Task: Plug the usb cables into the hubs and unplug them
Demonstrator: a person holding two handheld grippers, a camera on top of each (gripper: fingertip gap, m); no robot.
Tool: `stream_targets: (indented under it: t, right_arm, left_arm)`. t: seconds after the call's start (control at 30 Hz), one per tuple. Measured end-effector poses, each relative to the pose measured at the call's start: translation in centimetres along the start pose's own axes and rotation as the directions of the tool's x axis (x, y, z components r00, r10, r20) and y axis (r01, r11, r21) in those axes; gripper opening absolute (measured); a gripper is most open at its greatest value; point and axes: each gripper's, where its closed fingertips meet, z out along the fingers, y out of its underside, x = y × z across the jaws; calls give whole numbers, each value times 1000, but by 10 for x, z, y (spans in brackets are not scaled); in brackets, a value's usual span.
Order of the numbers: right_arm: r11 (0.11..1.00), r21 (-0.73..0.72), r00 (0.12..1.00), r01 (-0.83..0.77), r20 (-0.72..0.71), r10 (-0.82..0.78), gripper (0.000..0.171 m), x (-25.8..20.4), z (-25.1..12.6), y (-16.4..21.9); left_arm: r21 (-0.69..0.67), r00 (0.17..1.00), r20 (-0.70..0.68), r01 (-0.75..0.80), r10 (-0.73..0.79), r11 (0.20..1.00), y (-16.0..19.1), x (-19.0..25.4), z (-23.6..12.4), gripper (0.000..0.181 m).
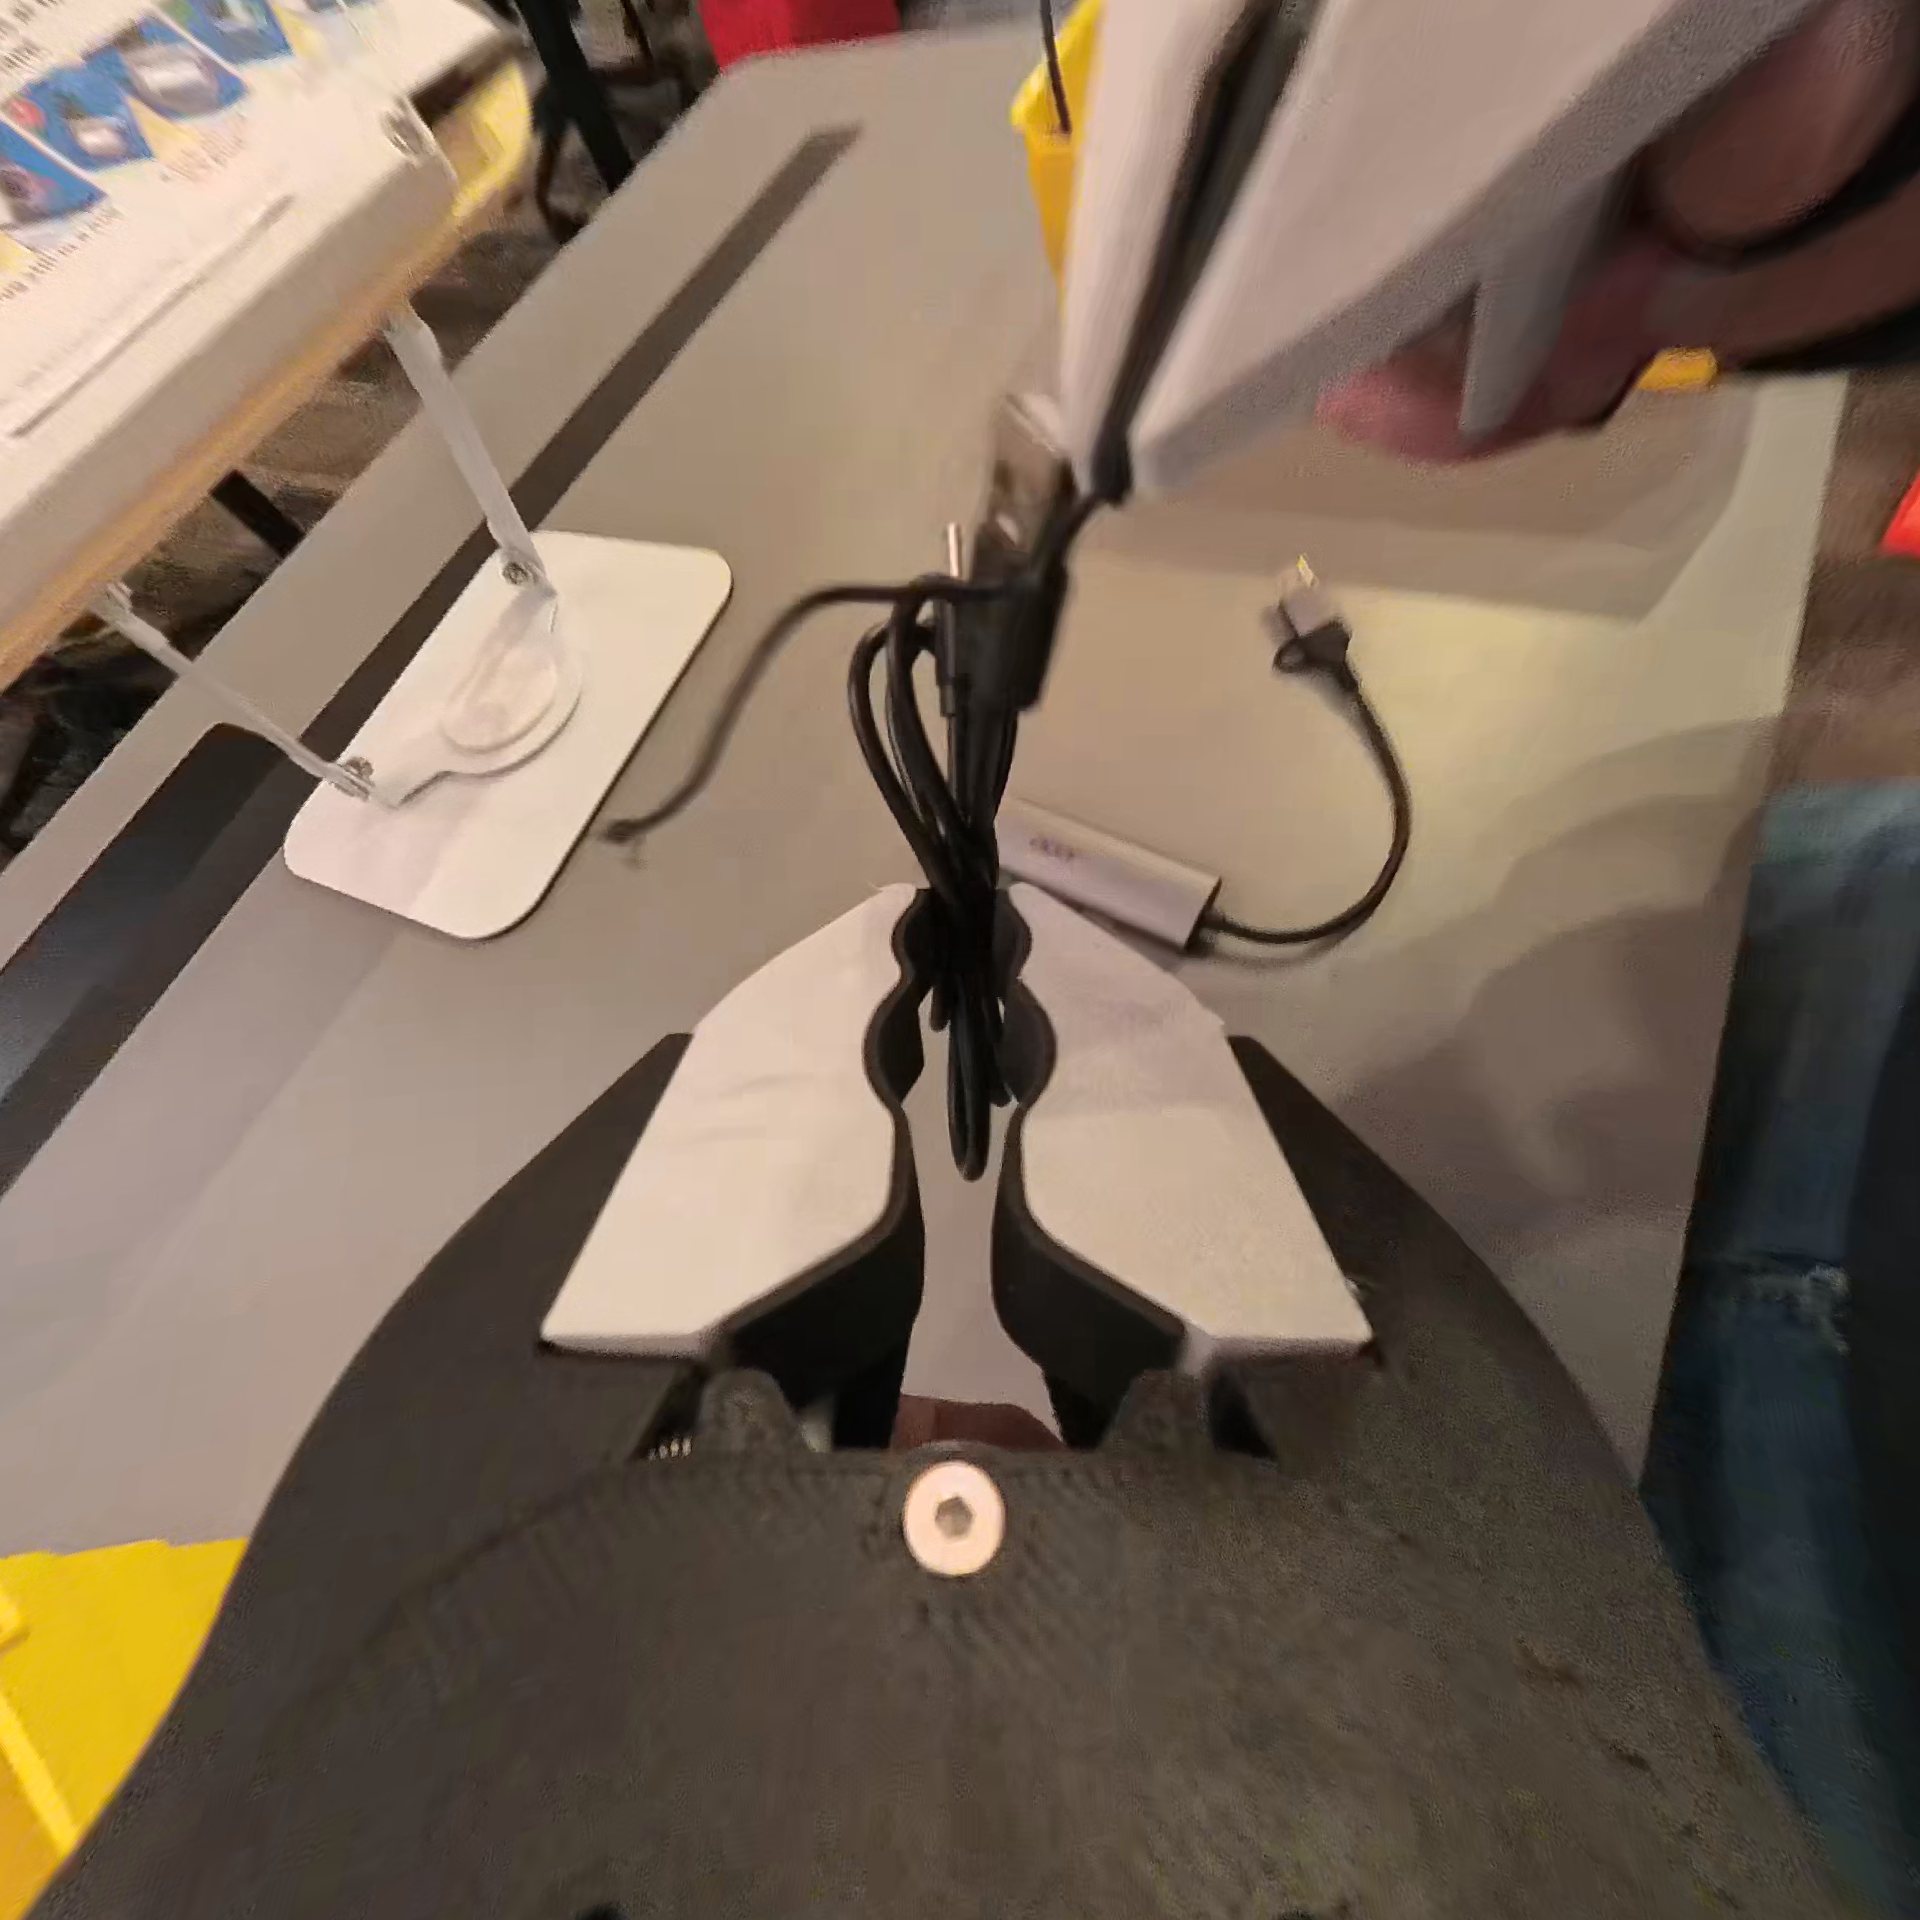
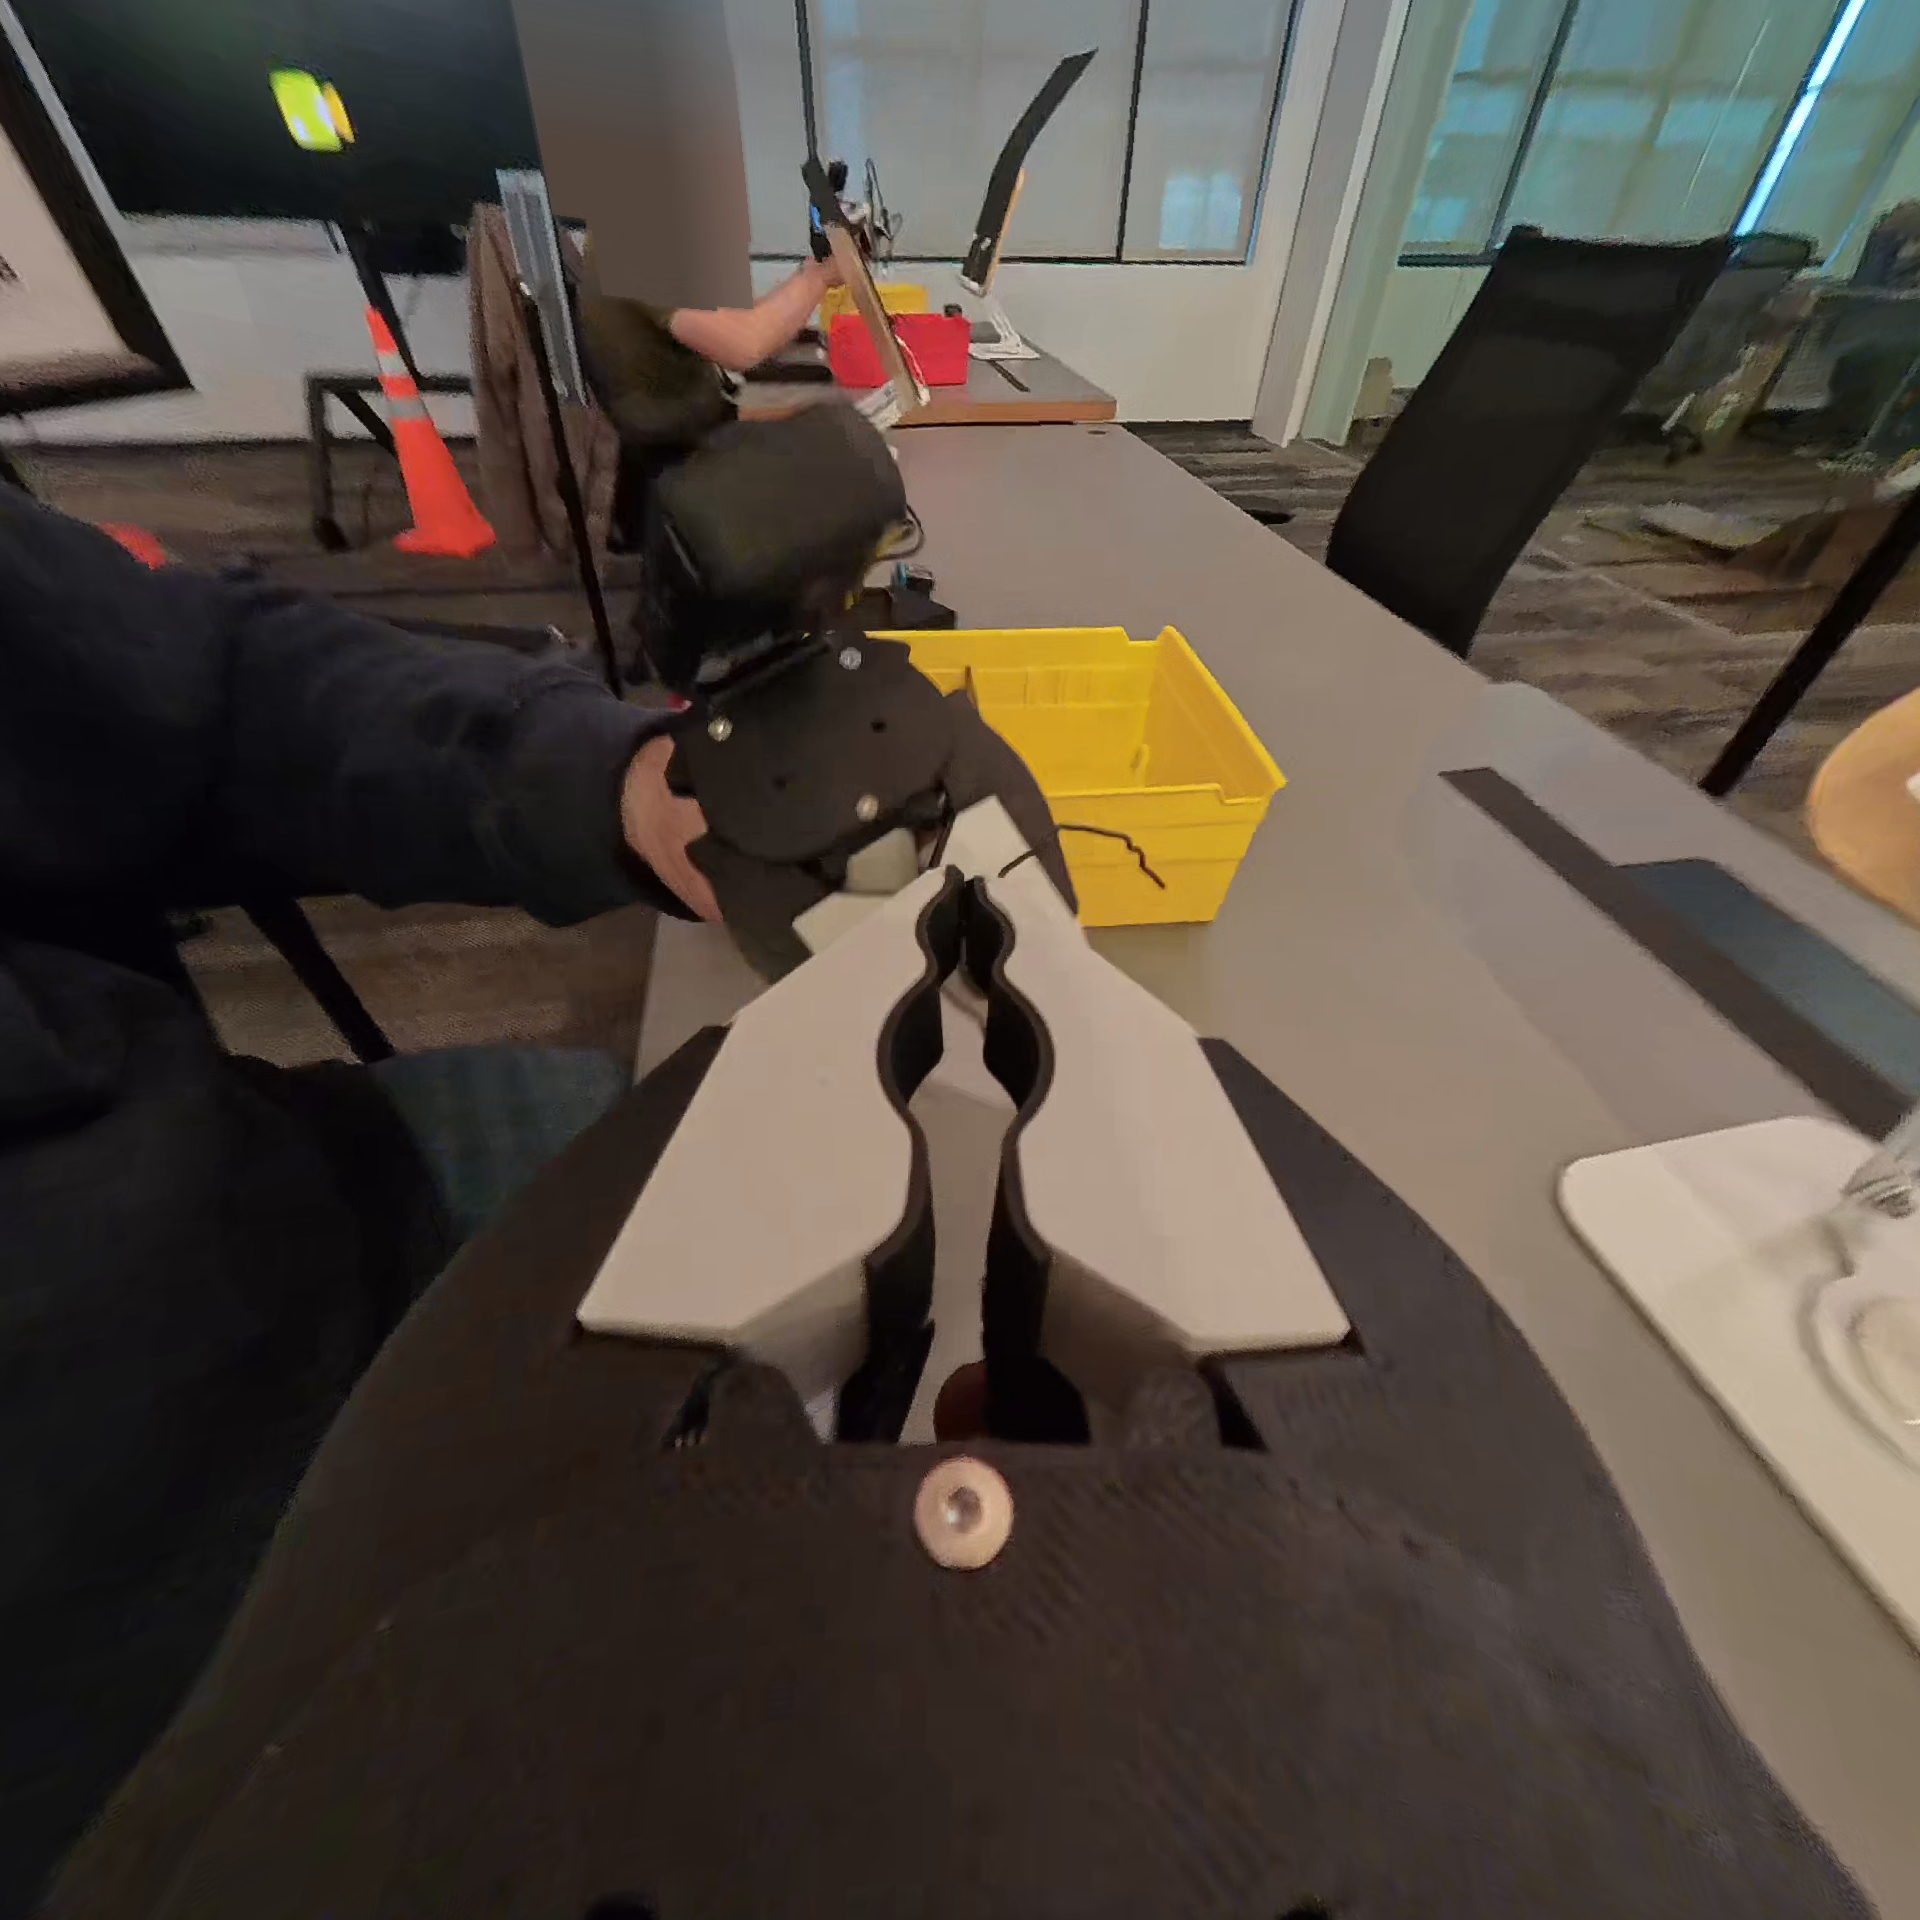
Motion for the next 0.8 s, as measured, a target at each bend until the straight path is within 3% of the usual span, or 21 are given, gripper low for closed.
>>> stream_targets:
  t: [0.13, 0.33, 0.53, 0.8]
  right_arm:
    - [994, -61, 992, 87, -86, -92, 0, 8, 5, -4]
    - [998, -67, 975, 19, -218, -33, 0, 51, -15, 12]
    - [963, -199, 953, -184, -276, 125, 0, 85, -9, 85]
    - [868, -441, 963, -230, -232, 137, 4, 71, 27, 173]
  left_arm:
    - [-63, 996, -41, -82, 79, 995, 10, 17, 8, 10]
    - [-79, 998, -19, -55, 53, 995, 14, 9, 2, 10]
    - [-10, 983, -100, 153, -154, 988, 13, 1, -12, 10]
    - [30, 939, -160, 311, -303, 950, 14, -10, -19, 10]
